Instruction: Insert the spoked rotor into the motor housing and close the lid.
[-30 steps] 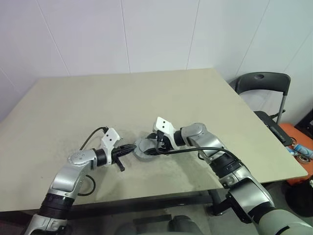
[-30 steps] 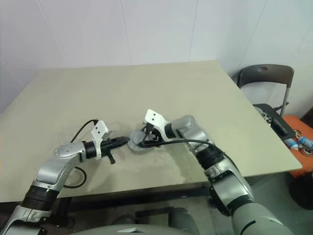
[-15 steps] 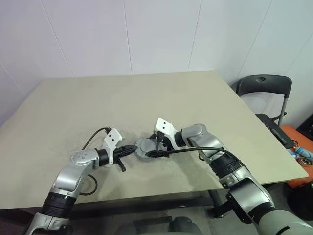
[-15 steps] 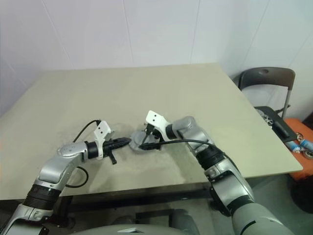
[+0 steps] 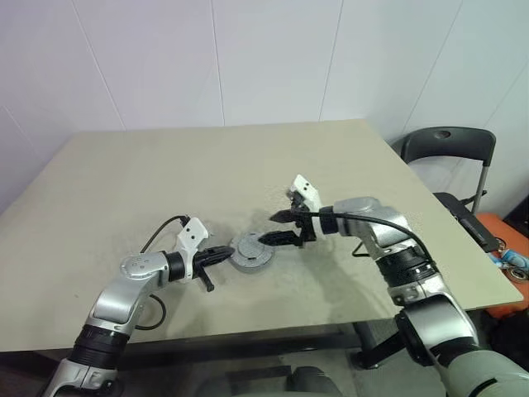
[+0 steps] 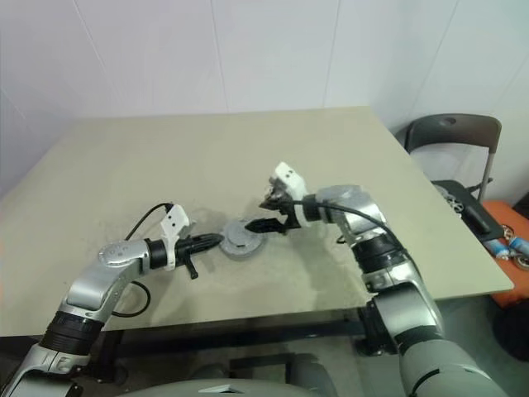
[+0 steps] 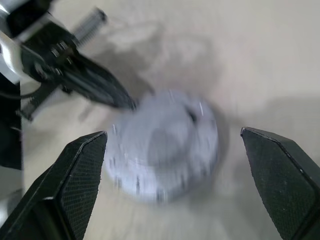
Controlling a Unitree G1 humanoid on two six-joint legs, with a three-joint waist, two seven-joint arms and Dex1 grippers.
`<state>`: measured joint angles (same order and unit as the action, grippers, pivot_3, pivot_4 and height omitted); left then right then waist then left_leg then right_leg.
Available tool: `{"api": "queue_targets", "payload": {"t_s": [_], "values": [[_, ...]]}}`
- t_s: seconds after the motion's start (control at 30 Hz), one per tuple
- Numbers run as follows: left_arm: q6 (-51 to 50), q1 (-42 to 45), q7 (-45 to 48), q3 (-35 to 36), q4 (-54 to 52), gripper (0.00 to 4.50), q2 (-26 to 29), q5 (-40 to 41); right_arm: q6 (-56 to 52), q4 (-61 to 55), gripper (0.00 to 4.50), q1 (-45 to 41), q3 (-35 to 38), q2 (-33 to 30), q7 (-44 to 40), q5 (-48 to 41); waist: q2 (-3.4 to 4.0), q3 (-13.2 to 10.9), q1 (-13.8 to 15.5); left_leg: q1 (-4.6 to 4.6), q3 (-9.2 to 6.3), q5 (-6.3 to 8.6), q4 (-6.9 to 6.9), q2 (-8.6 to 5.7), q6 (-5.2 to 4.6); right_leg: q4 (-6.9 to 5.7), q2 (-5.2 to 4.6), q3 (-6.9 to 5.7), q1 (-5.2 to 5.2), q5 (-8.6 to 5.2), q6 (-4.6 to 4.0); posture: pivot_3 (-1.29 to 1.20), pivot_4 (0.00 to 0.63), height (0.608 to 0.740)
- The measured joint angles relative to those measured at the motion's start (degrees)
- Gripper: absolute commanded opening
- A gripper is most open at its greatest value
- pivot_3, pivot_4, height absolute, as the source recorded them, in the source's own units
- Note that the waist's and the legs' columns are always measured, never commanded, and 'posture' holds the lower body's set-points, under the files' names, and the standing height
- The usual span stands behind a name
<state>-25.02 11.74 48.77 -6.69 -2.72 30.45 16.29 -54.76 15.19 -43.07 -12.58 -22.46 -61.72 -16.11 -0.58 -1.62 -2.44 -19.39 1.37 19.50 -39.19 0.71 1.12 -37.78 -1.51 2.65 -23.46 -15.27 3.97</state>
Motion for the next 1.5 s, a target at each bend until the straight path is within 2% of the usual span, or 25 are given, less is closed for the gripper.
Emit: {"api": "queue_targets", "payload": {"t_s": [0.17, 0.3, 0.7, 1.1, 1.2, 1.43, 1.5], "values": [[-0.47, 0.39, 0.47, -0.37, -0.11, 0.0, 0.26, -0.03, -18.45, 5.64, 4.49, -0.06, 6.95, 0.88, 4.83, -5.3, 0.0, 0.0, -0.03, 0.0, 0.0, 0.0, 0.01, 0.02, 0.0, 0.01, 0.0, 0.0, 0.0, 0.0, 0.0, 0.0, 0.0, 0.74], [-0.7, 0.7, 0.87, -0.5, -0.08, 0.0, 0.47, -0.11, -25.34, 9.52, 4.49, -0.26, 12.48, 3.9, 9.5, -7.49, 0.01, -0.01, -0.1, -0.01, 0.0, 0.0, 0.03, 0.02, 0.0, 0.01, 0.03, 0.01, -0.01, 0.0, 0.0, 0.0, 0.0, 0.74], [-0.93, 0.62, 1.15, -0.52, -0.44, 0.0, 0.86, -0.24, -28.67, 14.5, 4.49, -0.19, 20.55, 11.86, 18.9, -10.7, 0.03, -0.02, -0.2, -0.05, 0.01, 0.01, 0.06, 0.02, -0.02, 0.11, 0.06, 0.0, -0.01, 0.0, 0.02, 0.0, 0.0, 0.74], [-1.18, -0.12, 1.05, -0.4, -1.48, 0.0, 1.52, -0.2, -28.35, 20.58, 4.49, -0.27, 29.29, 14.45, 23.89, -14.42, 0.03, -0.02, -0.75, -0.03, 0.01, 0.02, 0.09, 0.07, -0.03, 0.15, 0.1, 0.0, 0.03, 0.0, 0.03, 0.0, 0.0, 0.74], [-1.29, -0.19, 1.01, -0.4, -1.69, 0.0, 1.53, -0.18, -28.79, 21.3, 3.89, -0.24, 31.37, 15.33, 25.62, -14.97, 0.04, -0.02, -1.2, -0.04, 0.01, 0.02, 0.09, 0.07, -0.03, 0.17, 0.1, 0.0, 0.03, 0.0, 0.04, 0.0, 0.0, 0.74], [-2.24, -0.49, 0.83, -0.18, -1.75, 0.0, 1.61, -0.24, -30.33, 20.5, 1.58, 0.47, 32.2, 15.9, 27.44, -15.33, 0.07, -0.04, -1.5, -0.09, 0.0, 0.04, 0.14, 0.06, -0.06, 0.27, 0.08, 0.0, 0.02, 0.0, 0.05, 0.0, 0.0, 0.74], [-2.48, -0.86, 0.85, 0.41, -1.63, 0.0, 1.9, -0.32, -31.17, 19.34, 1.24, 0.6, 32.51, 16.01, 27.45, -16.32, 0.11, -0.07, -1.46, -0.09, -0.01, 0.04, 0.14, 0.06, -0.06, 0.28, 0.07, 0.0, 0.03, 0.0, 0.06, 0.0, 0.0, 0.74]]}}
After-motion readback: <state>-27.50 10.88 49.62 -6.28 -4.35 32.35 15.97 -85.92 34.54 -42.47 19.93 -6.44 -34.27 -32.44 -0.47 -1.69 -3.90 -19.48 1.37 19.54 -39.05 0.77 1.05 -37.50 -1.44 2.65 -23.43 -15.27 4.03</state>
